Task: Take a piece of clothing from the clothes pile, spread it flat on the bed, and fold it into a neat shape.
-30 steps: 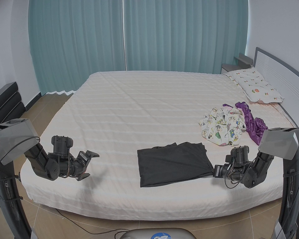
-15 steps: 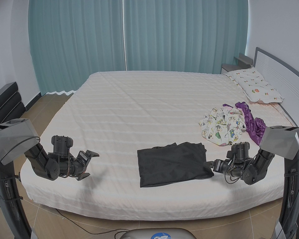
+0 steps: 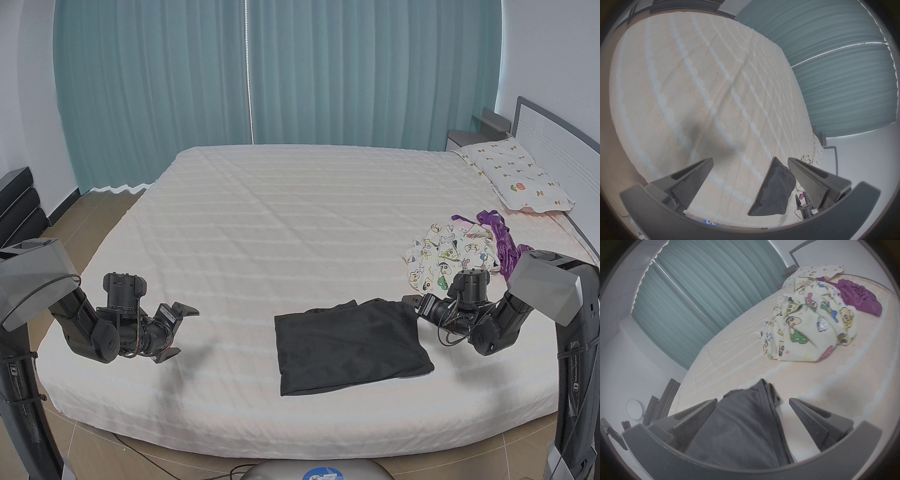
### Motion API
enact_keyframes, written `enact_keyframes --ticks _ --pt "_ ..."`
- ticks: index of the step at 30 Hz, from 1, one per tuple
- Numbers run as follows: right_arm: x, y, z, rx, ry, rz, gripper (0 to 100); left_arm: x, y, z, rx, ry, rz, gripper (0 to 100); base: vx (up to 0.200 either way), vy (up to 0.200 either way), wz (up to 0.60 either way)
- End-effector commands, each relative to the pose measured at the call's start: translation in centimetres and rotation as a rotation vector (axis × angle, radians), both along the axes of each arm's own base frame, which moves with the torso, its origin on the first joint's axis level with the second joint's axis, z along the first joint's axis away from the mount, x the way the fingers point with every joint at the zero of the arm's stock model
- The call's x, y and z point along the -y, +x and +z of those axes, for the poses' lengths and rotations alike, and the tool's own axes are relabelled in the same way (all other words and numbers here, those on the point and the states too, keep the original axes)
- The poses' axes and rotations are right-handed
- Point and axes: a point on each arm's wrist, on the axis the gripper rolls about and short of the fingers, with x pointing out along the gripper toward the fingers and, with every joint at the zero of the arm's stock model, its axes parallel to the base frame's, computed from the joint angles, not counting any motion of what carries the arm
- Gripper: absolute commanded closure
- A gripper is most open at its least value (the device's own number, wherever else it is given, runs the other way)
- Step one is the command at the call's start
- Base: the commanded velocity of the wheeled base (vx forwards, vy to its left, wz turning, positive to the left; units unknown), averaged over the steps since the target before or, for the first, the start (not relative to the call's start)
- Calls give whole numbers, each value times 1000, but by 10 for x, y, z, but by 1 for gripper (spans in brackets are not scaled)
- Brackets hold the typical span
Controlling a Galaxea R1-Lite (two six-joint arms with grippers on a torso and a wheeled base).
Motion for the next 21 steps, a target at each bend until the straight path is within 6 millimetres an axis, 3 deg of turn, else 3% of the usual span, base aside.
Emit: enact_keyframes --ticks 1,4,10,16,17,21 --pt "-7 14 -27 -19 25 -3 0 0 0 0 1 0 2 0 0 0 0" --pt "-8 18 -30 -16 34 -8 0 0 0 0 -1 0 2 0 0 0 0" --pt "-9 19 -32 -13 35 -6 0 0 0 -1 -2 4 3 0 200 0 0" --pt "-9 19 -33 -13 34 -7 0 2 0 -3 -7 19 11 0 0 0 0" --pt "-9 19 -34 -15 34 -7 100 2 0 -3 -7 18 12 0 0 0 0" --pt "-8 18 -33 -16 27 -20 100 2 0 -3 -7 19 11 0 0 0 0"
